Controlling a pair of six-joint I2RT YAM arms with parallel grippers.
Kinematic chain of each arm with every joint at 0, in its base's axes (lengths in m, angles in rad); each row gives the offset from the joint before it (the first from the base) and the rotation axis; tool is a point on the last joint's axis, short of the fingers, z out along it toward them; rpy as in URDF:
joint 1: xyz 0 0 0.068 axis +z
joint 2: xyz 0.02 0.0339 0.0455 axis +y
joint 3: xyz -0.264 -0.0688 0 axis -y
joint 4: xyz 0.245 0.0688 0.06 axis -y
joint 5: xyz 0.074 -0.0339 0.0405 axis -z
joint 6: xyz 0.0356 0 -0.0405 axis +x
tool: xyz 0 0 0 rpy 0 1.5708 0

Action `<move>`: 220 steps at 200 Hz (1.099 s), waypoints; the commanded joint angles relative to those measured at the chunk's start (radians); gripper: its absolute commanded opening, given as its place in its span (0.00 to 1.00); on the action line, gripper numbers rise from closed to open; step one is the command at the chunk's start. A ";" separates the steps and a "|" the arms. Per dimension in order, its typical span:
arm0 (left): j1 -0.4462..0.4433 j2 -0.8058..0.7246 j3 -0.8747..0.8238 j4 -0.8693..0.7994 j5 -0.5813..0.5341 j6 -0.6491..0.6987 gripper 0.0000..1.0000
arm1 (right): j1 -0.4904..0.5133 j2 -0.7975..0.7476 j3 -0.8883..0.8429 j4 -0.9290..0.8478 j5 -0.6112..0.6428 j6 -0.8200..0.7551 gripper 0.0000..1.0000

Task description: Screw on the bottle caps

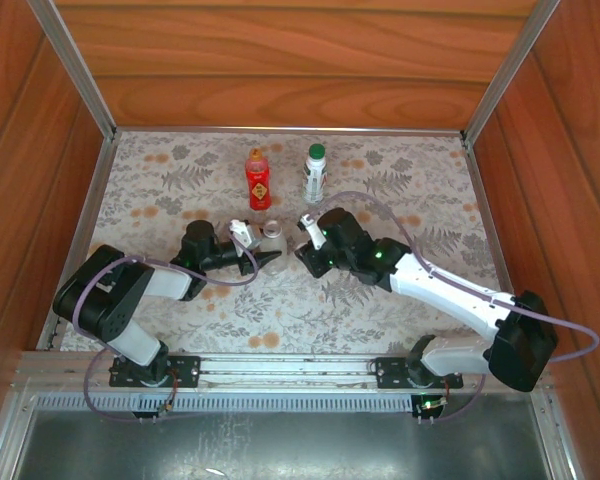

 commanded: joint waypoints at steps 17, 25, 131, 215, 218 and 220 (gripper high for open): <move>-0.019 0.043 -0.006 -0.082 0.048 0.000 0.50 | -0.007 -0.005 0.104 -0.095 -0.033 -0.063 0.37; -0.018 0.043 -0.007 -0.083 0.051 0.004 0.50 | -0.007 0.000 0.121 -0.092 -0.041 -0.074 0.37; -0.024 0.045 0.007 -0.083 0.122 -0.018 0.50 | -0.006 0.212 0.376 -0.138 -0.136 -0.219 0.37; -0.023 0.058 0.014 -0.083 0.133 -0.022 0.50 | -0.006 0.264 0.388 -0.153 -0.145 -0.263 0.37; -0.022 0.058 0.015 -0.084 0.133 -0.021 0.50 | -0.005 0.266 0.390 -0.154 -0.146 -0.264 0.37; -0.022 0.058 0.015 -0.083 0.133 -0.021 0.50 | -0.005 0.267 0.391 -0.155 -0.148 -0.264 0.37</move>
